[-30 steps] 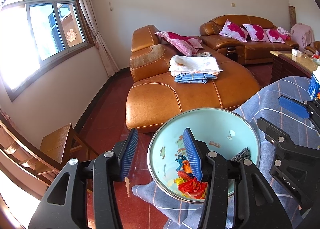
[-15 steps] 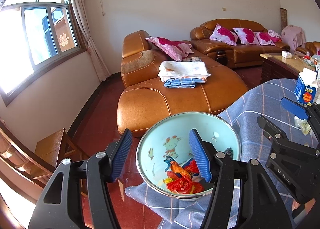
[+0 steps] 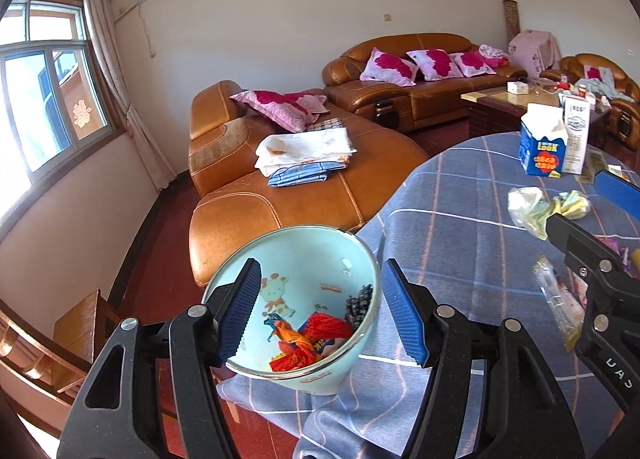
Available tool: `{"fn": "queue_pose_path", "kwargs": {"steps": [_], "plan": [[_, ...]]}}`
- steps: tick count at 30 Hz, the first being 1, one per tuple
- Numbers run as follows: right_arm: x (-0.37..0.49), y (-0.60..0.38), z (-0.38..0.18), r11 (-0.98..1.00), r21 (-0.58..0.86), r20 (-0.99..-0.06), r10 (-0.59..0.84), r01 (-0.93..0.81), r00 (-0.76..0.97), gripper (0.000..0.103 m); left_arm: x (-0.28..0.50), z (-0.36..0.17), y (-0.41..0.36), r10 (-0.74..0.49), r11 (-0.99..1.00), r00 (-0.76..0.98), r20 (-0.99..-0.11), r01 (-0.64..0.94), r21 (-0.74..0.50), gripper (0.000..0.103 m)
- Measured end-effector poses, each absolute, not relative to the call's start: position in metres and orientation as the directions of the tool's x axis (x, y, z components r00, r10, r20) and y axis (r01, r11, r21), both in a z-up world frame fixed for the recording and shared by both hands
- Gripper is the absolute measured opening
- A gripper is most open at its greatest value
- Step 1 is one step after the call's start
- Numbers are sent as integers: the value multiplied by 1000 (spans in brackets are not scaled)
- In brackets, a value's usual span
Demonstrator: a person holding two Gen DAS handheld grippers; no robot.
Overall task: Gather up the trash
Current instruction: 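Move both open tools back over the trash on the table, then grasp the white bag with red print with the left tool while the right tool grasps the yellow sponge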
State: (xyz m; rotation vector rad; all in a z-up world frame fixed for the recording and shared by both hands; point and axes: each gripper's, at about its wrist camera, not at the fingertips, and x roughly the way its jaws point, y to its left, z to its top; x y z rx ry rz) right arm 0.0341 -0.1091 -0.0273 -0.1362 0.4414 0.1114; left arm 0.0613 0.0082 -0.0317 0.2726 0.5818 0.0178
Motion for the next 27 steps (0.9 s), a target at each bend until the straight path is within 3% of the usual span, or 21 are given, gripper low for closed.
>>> {"fn": "queue_pose_path", "kwargs": {"steps": [4, 15, 27], "plan": [[10, -145, -24, 992, -122, -432, -24, -32, 902, 67, 53, -30, -26, 34, 954, 844, -535, 132, 269, 63], [-27, -256, -51, 961, -104, -514, -272, 256, 813, 67, 34, -52, -116, -102, 897, 814, -571, 324, 301, 66], [-36, -314, -86, 922, -67, -626, -337, 382, 704, 67, 29, -95, -175, -154, 838, 747, -647, 446, 315, 66]]}}
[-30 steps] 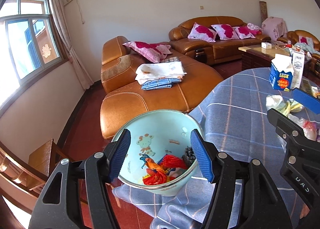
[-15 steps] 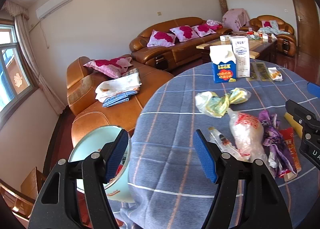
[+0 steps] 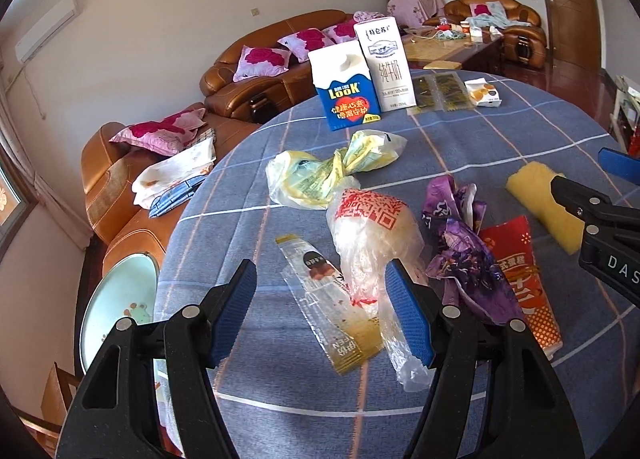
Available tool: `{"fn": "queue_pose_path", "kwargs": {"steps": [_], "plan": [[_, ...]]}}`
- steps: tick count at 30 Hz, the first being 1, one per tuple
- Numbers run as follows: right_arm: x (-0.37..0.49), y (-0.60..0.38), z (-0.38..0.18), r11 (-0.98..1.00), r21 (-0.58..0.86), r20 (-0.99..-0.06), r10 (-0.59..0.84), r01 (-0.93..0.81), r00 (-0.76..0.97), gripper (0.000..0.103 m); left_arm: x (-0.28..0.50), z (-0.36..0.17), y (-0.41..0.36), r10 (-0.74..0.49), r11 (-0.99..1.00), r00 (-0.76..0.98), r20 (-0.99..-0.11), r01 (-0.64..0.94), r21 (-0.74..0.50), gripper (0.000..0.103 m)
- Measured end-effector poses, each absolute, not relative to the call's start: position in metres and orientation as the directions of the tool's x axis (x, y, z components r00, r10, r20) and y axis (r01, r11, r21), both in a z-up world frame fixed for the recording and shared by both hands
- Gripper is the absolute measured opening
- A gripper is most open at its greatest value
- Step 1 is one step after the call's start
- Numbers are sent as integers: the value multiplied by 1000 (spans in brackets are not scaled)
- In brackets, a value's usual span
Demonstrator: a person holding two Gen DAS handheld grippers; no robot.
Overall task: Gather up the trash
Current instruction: 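Grasp the white bag with red print with the left tool while the right tool grasps the yellow sponge, then carry the white bag and yellow sponge over the light-blue bin with both tools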
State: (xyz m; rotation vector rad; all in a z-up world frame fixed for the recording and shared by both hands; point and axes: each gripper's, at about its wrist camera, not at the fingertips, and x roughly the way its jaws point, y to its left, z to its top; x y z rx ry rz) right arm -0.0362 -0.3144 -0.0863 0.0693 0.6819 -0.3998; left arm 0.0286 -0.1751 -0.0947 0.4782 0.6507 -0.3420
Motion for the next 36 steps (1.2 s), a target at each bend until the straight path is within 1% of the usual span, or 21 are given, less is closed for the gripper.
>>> {"fn": "queue_pose_path", "kwargs": {"steps": [4, 6, 7, 8, 9, 10, 11, 12, 13, 14, 15, 17, 19, 20, 25, 28, 36], "plan": [[-36, -318, -91, 924, -44, -643, -317, 380, 697, 67, 27, -98, -182, -174, 832, 740, -649, 463, 305, 63], [-33, -318, -93, 926, -50, -656, -313, 375, 686, 67, 27, -100, -184, -191, 826, 729, -657, 481, 293, 52], [-31, -318, -94, 927, -50, -666, -309, 372, 679, 67, 27, -100, -184, -201, 825, 721, -663, 490, 282, 48], [-29, -319, -95, 927, -48, -674, -305, 371, 673, 67, 27, -101, -184, -219, 820, 708, -672, 506, 266, 38], [-28, -320, -96, 928, -45, -682, -298, 369, 667, 67, 26, -102, -186, -234, 814, 696, -679, 522, 254, 30], [-27, -321, -97, 929, -40, -691, -292, 368, 662, 67, 25, -102, -187, -242, 810, 691, -681, 531, 250, 26], [-26, -323, -99, 929, -35, -699, -286, 368, 656, 67, 24, -103, -188, -256, 803, 683, -684, 545, 244, 17], [-25, -324, -100, 929, -29, -707, -280, 368, 650, 66, 23, -103, -190, -268, 796, 676, -686, 557, 237, 16], [-24, -325, -101, 930, -25, -715, -272, 366, 644, 63, 22, -103, -191, -270, 794, 680, -682, 558, 242, 15], [-22, -326, -103, 933, -20, -725, -261, 359, 637, 60, 21, -103, -192, -277, 791, 678, -681, 563, 240, 12], [-19, -326, -104, 937, -15, -737, -247, 350, 629, 53, 21, -103, -192, -286, 787, 675, -680, 571, 236, 10], [-15, -326, -106, 944, -3, -753, -220, 330, 621, 46, 20, -101, -192, -297, 786, 674, -677, 575, 227, 8], [-14, -326, -108, 952, 17, -762, -186, 306, 620, 32, 19, -96, -189, -316, 788, 671, -671, 580, 208, 7], [-13, -325, -108, 955, 27, -763, -170, 295, 623, 29, 18, -93, -188, -320, 789, 674, -666, 579, 207, 7], [-17, -328, -106, 954, 52, -753, -155, 294, 639, 27, 16, -75, -178, -344, 802, 685, -642, 570, 179, 6], [-22, -332, -103, 948, 84, -730, -151, 307, 666, 27, 14, -64, -170, -350, 814, 699, -624, 556, 166, 6], [-35, -334, -93, 940, 114, -673, -165, 322, 721, 27, 16, -37, -139, -316, 863, 757, -572, 480, 159, 6]]}}
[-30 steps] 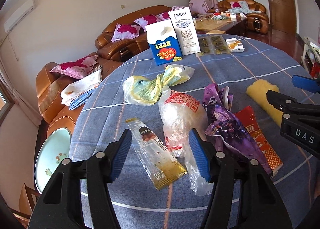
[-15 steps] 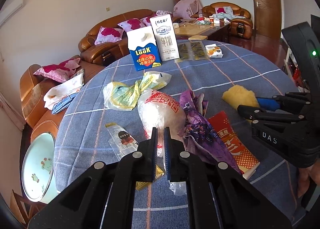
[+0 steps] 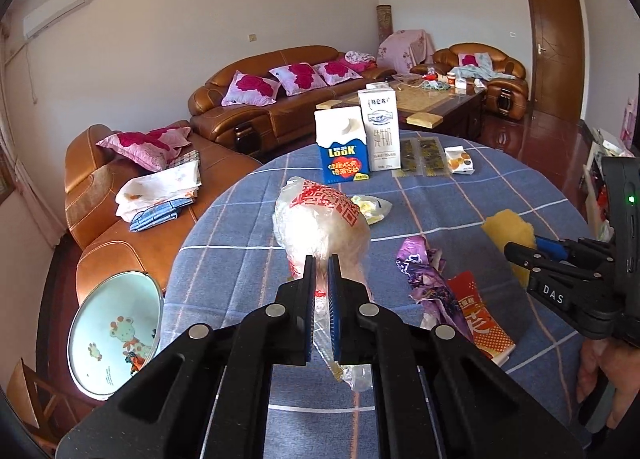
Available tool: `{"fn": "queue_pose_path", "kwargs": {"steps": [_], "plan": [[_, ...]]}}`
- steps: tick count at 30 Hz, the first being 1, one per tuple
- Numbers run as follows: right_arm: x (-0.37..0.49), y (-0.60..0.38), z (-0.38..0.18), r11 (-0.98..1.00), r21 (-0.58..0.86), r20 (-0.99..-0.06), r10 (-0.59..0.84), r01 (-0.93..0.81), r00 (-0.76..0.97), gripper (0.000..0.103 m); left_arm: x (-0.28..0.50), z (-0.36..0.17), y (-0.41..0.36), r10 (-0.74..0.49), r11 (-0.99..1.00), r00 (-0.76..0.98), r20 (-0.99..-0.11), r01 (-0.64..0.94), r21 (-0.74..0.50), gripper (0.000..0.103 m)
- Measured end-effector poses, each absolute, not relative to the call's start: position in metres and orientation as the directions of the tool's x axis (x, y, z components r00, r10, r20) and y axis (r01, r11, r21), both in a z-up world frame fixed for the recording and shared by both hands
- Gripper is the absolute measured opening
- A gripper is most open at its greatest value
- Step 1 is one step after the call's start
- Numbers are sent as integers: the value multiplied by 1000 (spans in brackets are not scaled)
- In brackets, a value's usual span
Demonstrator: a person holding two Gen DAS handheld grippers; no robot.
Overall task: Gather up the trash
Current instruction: 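Carry the white bag and yellow sponge over the light-blue bin with both tools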
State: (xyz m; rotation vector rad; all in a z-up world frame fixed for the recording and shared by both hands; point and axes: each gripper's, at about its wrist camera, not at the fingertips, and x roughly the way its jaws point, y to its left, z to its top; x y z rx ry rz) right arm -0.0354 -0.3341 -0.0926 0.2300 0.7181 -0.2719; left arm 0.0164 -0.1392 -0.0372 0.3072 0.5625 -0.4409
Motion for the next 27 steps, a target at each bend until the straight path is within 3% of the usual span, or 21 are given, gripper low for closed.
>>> {"fn": "queue_pose_path", "kwargs": {"steps": [14, 27], "plan": [[-24, -289, -47, 972, 120, -537, -108, 202, 836, 27, 35, -31, -88, -182, 925, 808, -561, 334, 181, 6], [21, -221, -28, 994, 111, -482, 37, 19, 875, 27, 49, -32, -44, -92, 953, 816, -571, 238, 187, 6]]}}
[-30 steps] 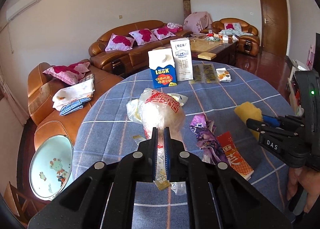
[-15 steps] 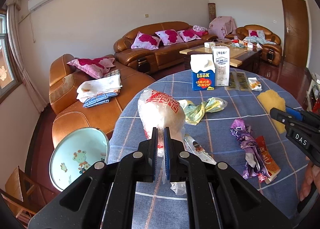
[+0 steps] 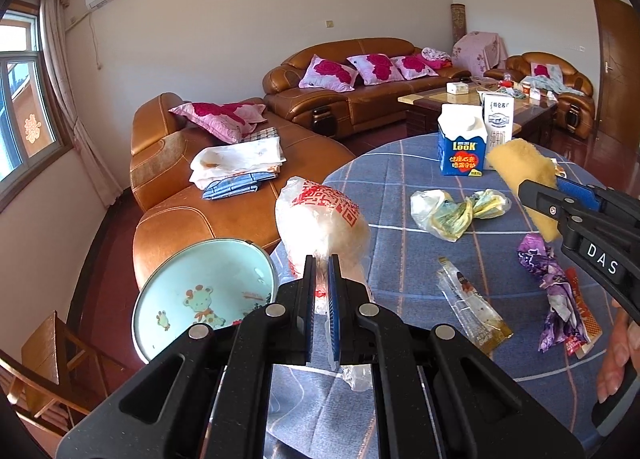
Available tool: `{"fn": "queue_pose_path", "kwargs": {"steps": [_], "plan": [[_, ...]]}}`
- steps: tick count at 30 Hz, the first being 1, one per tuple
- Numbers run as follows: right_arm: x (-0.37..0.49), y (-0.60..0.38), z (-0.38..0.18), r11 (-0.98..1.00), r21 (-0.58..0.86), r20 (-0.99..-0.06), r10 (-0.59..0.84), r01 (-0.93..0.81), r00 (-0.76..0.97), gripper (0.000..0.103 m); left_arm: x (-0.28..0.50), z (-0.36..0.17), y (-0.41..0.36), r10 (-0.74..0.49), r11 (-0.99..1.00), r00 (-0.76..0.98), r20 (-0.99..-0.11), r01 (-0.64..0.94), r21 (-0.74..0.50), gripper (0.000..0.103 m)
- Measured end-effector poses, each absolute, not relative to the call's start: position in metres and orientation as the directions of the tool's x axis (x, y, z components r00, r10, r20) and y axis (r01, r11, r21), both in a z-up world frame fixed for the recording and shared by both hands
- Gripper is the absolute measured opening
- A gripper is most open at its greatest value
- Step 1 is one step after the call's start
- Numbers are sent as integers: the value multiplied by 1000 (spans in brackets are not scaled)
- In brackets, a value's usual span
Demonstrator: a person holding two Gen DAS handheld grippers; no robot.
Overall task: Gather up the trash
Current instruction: 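Carry the white bag and yellow sponge over the light-blue bin with both tools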
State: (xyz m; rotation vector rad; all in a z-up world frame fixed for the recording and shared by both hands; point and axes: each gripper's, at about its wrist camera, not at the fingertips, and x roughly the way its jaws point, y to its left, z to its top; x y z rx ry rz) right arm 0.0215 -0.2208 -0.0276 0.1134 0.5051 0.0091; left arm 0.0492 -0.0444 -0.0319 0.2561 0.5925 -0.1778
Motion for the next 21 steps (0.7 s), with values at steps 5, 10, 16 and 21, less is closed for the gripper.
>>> {"fn": "queue_pose_path", "kwargs": {"steps": [5, 10, 16, 21], "plan": [[33, -194, -26, 995, 94, -477, 84, -44, 875, 27, 55, -34, -28, -56, 963, 816, -575, 197, 186, 6], [44, -168, -25, 992, 71, -475, 126, -104, 871, 27, 61, -35, -12, -24, 969, 817, -576, 160, 186, 6], [62, -141, -29, 986, 44, -485, 162, -161, 859, 27, 68, -37, 9, 18, 975, 815, -579, 114, 190, 6], [78, -122, -30, 979, 29, -488, 191, -203, 851, 27, 76, -37, 29, 57, 980, 808, -586, 68, 189, 6]]}}
